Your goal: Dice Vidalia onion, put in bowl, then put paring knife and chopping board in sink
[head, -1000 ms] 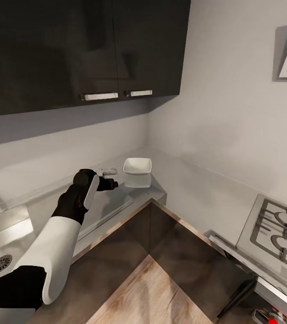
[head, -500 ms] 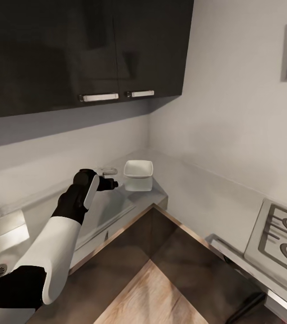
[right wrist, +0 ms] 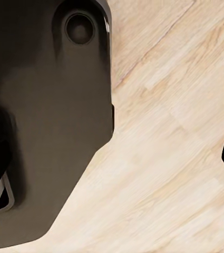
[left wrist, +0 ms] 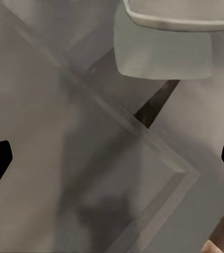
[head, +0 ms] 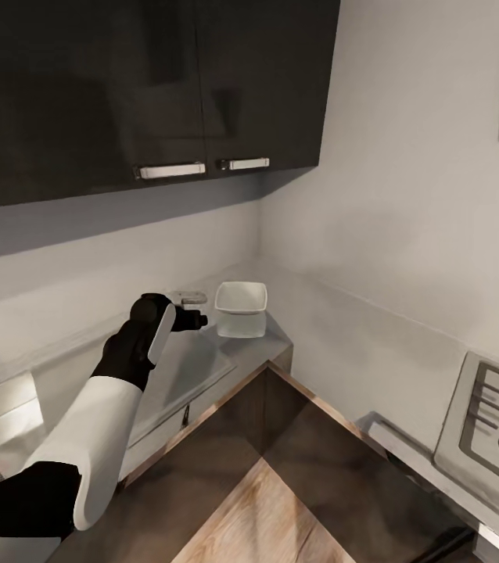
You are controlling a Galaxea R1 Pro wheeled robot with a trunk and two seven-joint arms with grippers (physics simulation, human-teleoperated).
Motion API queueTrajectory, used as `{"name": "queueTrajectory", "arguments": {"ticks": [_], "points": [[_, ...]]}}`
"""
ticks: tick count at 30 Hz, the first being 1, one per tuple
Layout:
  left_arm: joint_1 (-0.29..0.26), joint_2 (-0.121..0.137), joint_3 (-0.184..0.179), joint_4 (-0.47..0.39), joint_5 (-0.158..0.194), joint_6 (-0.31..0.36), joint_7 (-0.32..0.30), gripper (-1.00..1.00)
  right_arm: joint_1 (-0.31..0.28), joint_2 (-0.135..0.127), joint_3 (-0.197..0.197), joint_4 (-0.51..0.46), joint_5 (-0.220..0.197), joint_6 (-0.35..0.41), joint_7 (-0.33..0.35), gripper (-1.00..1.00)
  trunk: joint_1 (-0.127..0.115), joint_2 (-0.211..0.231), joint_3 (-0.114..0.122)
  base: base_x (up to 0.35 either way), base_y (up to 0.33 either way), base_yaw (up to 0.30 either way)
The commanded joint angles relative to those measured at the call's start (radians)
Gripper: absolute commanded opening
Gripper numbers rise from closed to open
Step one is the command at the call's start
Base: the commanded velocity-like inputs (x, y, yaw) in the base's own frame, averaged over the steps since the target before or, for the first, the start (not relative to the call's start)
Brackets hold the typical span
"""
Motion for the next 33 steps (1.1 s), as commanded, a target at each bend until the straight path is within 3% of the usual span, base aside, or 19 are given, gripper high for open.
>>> {"name": "queueTrajectory", "arguments": {"ticks": [1,14,27,33], "points": [[-0.001,0.0,-0.002,-0.001,0.01,0.004,0.01,1.0,-0.001,-0.001,-0.009,0.001,0.01,-0.002,-0.003,1.0,0.001,-0.002,-0.002,0.22,0.0,0.0],[-0.001,0.0,-0.003,-0.001,0.01,0.004,0.01,1.0,-0.001,0.0,-0.007,0.001,0.01,-0.005,-0.002,1.0,0.001,-0.002,-0.002,0.235,-0.006,0.0],[-0.001,0.001,-0.003,-0.002,0.01,0.004,0.01,1.0,-0.001,0.002,-0.007,0.0,0.01,-0.005,-0.002,1.0,0.001,-0.002,-0.002,0.213,-0.187,0.0],[-0.001,0.003,-0.002,-0.011,0.007,0.004,0.011,1.0,-0.001,0.002,-0.007,0.0,0.01,-0.004,-0.002,1.0,0.001,-0.002,-0.002,0.04,-0.041,0.0]]}}
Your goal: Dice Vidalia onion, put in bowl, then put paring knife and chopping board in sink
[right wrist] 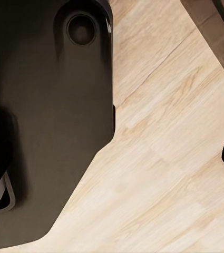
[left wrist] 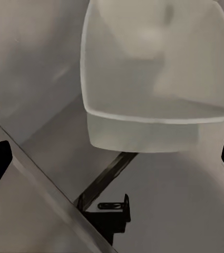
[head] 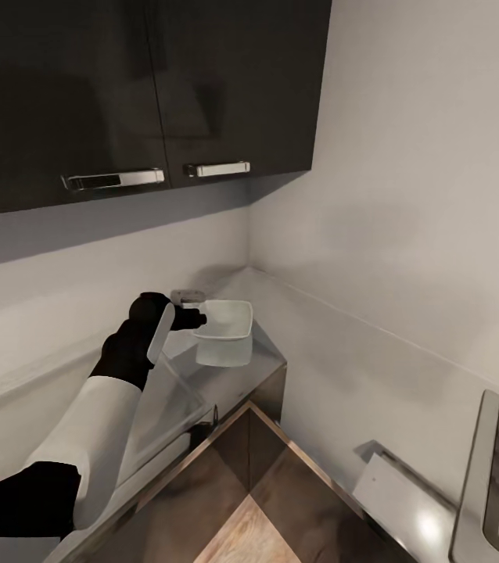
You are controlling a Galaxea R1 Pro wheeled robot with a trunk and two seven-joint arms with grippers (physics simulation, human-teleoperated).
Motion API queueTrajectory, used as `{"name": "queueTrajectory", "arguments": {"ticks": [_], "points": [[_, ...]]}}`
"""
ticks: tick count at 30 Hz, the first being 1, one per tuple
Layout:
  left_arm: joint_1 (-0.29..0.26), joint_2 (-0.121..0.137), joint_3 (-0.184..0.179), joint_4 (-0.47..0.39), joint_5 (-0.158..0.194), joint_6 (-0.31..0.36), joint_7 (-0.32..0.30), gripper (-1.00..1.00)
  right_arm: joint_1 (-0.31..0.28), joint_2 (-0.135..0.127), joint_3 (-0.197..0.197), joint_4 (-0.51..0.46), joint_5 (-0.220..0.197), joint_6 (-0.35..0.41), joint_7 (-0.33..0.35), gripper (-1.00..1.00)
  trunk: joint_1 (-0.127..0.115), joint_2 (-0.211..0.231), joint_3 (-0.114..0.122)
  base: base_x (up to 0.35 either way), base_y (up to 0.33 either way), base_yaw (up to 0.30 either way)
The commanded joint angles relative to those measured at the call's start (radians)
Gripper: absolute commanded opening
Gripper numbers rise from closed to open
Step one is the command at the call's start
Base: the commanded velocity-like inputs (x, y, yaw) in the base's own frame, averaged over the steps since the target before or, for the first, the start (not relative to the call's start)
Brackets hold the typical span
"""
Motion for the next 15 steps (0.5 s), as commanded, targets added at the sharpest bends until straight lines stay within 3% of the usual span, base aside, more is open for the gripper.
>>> {"name": "queueTrajectory", "arguments": {"ticks": [1,15], "points": [[-0.001,0.0,-0.001,-0.001,0.01,0.004,0.01,1.0,-0.001,0.0,-0.009,0.001,0.01,-0.003,-0.003,1.0,0.001,-0.002,-0.002,0.005,-0.005,0.0],[-0.001,0.001,-0.003,0.019,0.009,0.004,0.01,1.0,-0.001,-0.005,-0.009,0.0,0.012,-0.005,-0.002,1.0,0.001,-0.002,-0.002,0.0,0.0,0.0]]}}
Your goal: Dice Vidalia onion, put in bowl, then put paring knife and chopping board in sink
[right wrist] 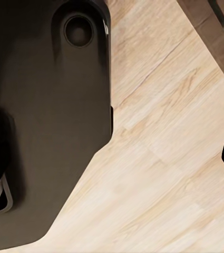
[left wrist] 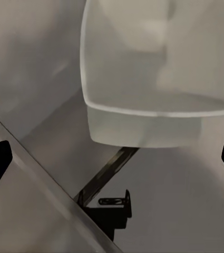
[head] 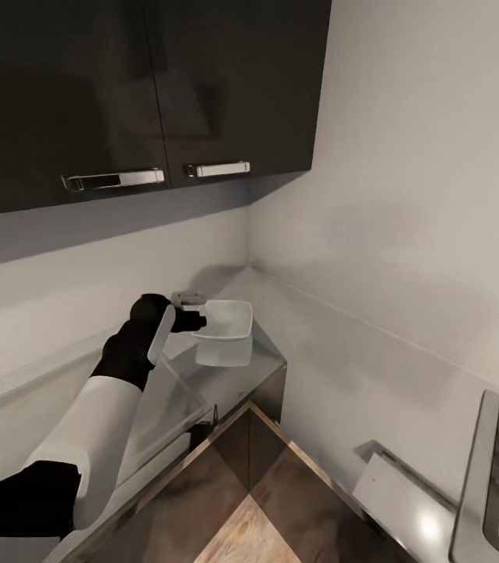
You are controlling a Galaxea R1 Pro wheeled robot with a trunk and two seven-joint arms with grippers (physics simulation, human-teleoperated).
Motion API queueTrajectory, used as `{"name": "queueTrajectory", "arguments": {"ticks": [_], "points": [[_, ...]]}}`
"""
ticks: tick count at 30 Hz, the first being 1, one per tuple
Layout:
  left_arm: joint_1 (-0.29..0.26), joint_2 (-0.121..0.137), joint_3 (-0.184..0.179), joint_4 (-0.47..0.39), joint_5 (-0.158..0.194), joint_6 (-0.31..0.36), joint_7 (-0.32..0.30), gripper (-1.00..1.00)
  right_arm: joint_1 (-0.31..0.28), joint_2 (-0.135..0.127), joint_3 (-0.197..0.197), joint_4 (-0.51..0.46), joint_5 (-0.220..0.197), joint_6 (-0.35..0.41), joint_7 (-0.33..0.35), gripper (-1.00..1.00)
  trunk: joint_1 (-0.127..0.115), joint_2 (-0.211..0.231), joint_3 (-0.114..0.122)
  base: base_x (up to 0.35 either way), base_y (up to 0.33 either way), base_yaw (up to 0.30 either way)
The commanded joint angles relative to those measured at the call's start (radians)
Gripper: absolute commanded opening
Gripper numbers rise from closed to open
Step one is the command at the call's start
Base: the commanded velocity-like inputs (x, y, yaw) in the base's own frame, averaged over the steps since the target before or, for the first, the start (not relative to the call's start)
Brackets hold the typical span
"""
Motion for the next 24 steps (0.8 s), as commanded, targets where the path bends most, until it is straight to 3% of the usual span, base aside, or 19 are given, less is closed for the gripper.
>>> {"name": "queueTrajectory", "arguments": {"ticks": [1,17,24], "points": [[-0.001,0.0,-0.001,0.0,0.01,0.004,0.01,1.0,-0.001,0.0,-0.009,0.001,0.01,-0.003,-0.004,1.0,0.001,-0.002,-0.002,0.0,0.0,0.0],[-0.001,0.002,0.0,-0.001,0.005,0.004,0.01,1.0,-0.001,-0.001,-0.009,0.001,0.011,-0.006,-0.003,1.0,0.001,-0.002,-0.002,0.006,0.0,0.0],[-0.001,0.002,0.0,-0.008,0.005,0.004,0.01,1.0,-0.001,-0.001,-0.009,0.001,0.011,-0.006,-0.003,1.0,0.001,-0.002,-0.002,0.184,0.0,0.0]]}}
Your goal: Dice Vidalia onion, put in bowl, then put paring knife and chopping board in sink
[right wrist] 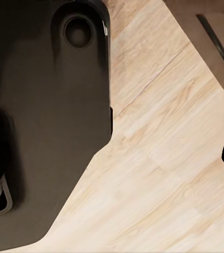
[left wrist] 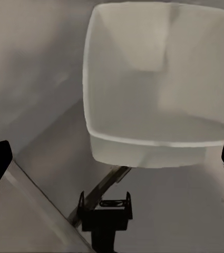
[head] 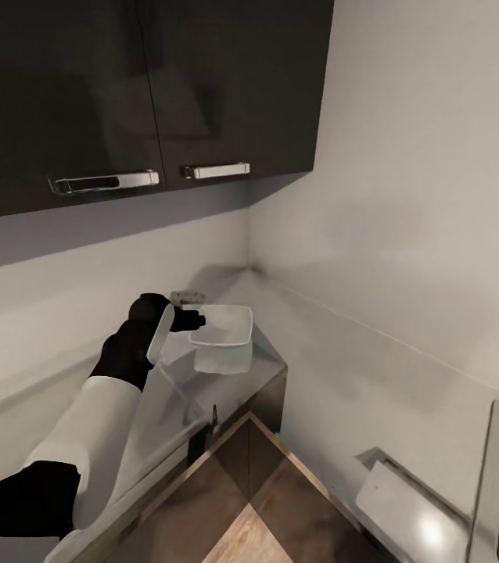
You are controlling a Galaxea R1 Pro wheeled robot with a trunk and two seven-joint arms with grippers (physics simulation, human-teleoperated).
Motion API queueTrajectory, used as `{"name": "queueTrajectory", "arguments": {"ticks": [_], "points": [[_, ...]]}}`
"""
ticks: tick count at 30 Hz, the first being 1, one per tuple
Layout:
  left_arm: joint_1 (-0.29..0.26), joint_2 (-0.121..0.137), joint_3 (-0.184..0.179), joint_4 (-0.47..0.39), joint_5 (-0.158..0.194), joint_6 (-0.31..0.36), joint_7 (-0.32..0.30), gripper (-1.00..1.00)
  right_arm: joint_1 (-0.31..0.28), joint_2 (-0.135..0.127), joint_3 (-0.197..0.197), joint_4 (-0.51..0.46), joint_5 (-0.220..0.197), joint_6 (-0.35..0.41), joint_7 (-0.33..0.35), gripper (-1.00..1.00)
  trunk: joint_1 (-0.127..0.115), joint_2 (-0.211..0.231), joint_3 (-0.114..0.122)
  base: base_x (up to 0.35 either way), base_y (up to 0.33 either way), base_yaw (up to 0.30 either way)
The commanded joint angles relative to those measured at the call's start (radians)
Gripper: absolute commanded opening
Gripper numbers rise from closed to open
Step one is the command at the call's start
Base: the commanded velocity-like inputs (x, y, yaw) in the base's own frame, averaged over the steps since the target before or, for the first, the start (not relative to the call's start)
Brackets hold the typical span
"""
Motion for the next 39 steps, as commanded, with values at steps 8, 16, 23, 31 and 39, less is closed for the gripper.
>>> {"name": "queueTrajectory", "arguments": {"ticks": [8,16,23,31,39], "points": [[-0.001,0.0,-0.001,-0.002,0.009,0.004,0.009,1.0,-0.001,0.002,-0.009,0.001,0.01,-0.003,-0.004,1.0,0.001,-0.002,-0.002,0.151,0.0,0.0],[-0.001,0.0,-0.001,-0.002,0.009,0.004,0.009,1.0,-0.001,0.002,-0.009,0.001,0.01,-0.003,-0.001,1.0,0.001,-0.002,-0.002,0.008,0.0,0.0],[0.0,0.002,-0.001,0.007,0.009,0.004,0.009,1.0,-0.001,0.003,-0.008,0.001,0.01,-0.003,0.0,1.0,0.001,-0.002,-0.002,0.0,0.0,0.0],[0.0,0.014,0.001,0.007,0.009,0.004,0.009,1.0,-0.001,0.002,-0.009,0.001,0.012,-0.003,-0.002,1.0,0.001,-0.002,-0.002,0.0,0.0,0.0],[-0.001,0.014,0.002,0.008,0.009,0.004,0.009,1.0,-0.001,0.003,-0.009,0.001,0.011,-0.003,-0.002,1.0,0.001,-0.002,-0.011,0.066,0.0,0.0]]}}
